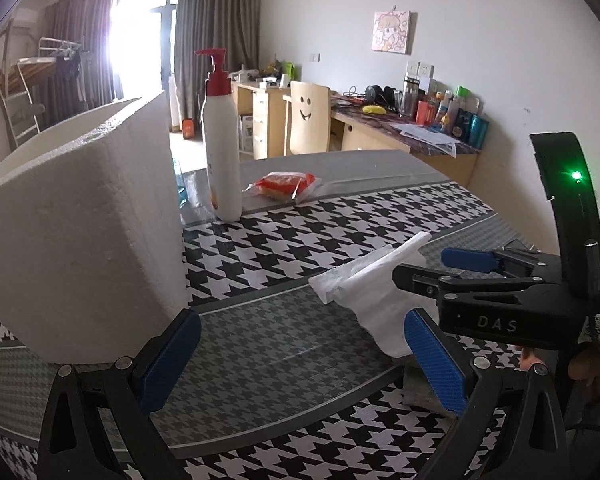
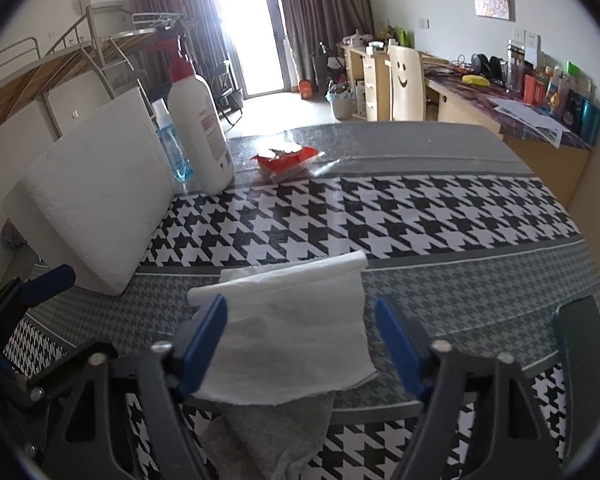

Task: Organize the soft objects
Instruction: 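Reach the right tool to the white tissue lying on the grey sock and close, then lift the white tissue with the right tool, grey sock hanging beneath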

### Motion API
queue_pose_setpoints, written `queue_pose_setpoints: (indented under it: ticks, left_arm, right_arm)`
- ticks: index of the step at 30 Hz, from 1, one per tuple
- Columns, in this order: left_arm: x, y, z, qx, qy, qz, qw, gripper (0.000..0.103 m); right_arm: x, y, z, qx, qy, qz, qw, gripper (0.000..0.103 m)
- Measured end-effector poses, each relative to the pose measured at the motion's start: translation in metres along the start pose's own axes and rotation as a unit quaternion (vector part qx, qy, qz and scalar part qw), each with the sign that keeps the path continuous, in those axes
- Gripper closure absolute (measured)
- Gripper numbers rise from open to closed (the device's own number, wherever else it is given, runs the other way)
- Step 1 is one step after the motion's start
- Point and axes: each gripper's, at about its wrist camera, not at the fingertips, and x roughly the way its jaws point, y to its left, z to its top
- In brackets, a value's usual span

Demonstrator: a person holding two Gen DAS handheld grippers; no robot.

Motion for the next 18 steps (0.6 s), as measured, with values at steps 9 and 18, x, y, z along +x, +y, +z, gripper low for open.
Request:
queue_pose_setpoints:
  ticks: [9, 18]
  left_arm:
    - [0.004, 0.001, -0.001, -0.004, 0.007, -0.005, 1.0, 0.001]
    - [0.006, 0.002, -0.001, -0.008, 0.009, -0.005, 0.9999, 0.001]
  right_arm:
    - [0.019, 0.002, 0.0, -0.001, 0.031, 0.001, 1.0, 0.052]
    - [0.025, 0.001, -0.002, -0.007, 0.046, -0.006, 0.999, 0.083]
